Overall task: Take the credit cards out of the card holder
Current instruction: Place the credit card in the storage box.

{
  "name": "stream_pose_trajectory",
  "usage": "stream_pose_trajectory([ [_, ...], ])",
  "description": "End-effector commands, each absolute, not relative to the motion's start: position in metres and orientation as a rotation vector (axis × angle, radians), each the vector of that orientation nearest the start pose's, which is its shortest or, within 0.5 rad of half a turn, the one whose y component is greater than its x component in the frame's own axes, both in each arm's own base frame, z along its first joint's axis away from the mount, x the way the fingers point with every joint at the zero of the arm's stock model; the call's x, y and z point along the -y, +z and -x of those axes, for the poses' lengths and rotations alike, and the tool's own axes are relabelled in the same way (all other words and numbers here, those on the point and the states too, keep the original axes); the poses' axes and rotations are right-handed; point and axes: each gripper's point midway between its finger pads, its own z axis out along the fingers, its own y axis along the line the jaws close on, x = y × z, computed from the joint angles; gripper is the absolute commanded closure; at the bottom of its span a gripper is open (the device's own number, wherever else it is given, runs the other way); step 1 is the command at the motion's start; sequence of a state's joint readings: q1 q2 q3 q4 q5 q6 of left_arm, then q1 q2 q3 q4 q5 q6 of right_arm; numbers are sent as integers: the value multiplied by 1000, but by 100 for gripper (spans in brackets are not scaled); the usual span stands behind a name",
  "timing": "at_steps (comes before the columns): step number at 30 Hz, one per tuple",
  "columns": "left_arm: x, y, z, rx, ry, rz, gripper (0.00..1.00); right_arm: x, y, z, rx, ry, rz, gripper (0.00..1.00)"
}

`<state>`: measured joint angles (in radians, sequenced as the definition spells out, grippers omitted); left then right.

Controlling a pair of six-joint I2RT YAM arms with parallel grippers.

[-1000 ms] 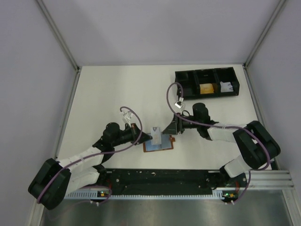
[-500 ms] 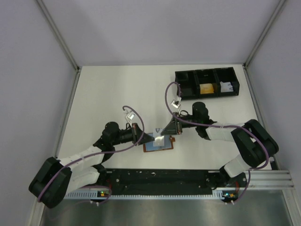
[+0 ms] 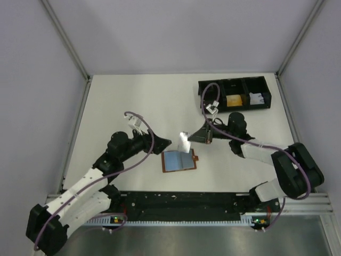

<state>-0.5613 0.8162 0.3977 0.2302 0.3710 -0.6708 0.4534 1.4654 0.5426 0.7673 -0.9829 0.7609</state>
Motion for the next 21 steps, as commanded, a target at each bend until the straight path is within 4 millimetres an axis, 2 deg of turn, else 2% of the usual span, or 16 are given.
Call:
stream_pose_trajectory([
  [1,180,213,-246,-1873,-731,-107,4,-254,188,-267,-1871,1467,342,100],
  [2,168,230,-251,-1842,-657,-87,1,-244,190,-278,-1880,1412,290,100],
  [6,129,263,-256,-1812,-428,-57,1,-191,192,-323,-1951,1139,23,100],
  [7,121,273,-257,-1794,-384,-37,1,-177,200,-334,-1945,1088,-27,100],
  [11,102,299,-258,-1742,-269,-53,2,-122,216,-369,-1904,922,-240,100],
  [13,97,300,-260,-1717,-241,-52,2,-97,224,-384,-1860,858,-335,100],
  [18,98,283,-256,-1724,-255,-74,2,-25,244,-418,-1739,665,-520,100],
  [21,91,282,-254,-1695,-226,-68,2,16,245,-437,-1688,559,-617,100],
])
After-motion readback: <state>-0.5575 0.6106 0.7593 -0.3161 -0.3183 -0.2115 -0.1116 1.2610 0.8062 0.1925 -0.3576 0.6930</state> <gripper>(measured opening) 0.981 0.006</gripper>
